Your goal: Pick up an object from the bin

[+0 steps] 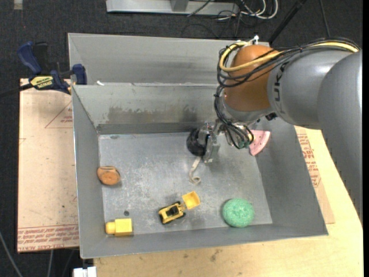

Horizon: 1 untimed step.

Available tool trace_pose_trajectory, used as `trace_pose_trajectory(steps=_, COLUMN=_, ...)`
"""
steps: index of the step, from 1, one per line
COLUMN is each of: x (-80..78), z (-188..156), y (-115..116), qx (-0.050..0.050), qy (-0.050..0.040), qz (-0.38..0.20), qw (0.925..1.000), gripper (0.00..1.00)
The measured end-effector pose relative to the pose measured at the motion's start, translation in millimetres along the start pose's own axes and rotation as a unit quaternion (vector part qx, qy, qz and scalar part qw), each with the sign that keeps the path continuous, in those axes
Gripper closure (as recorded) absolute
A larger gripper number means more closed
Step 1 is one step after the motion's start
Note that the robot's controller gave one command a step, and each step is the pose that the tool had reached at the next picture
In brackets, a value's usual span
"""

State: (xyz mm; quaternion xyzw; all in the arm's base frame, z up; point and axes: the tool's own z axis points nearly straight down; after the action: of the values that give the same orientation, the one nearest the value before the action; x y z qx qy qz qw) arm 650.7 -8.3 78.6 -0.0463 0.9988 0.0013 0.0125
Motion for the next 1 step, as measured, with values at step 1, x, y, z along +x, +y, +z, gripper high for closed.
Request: trace_pose_trajectory(steps=1, x=0.0, z=0.0, y=0.0, qx=0.000, qy=0.0000, qz=0.000, qw=1.0000, gripper=1.00)
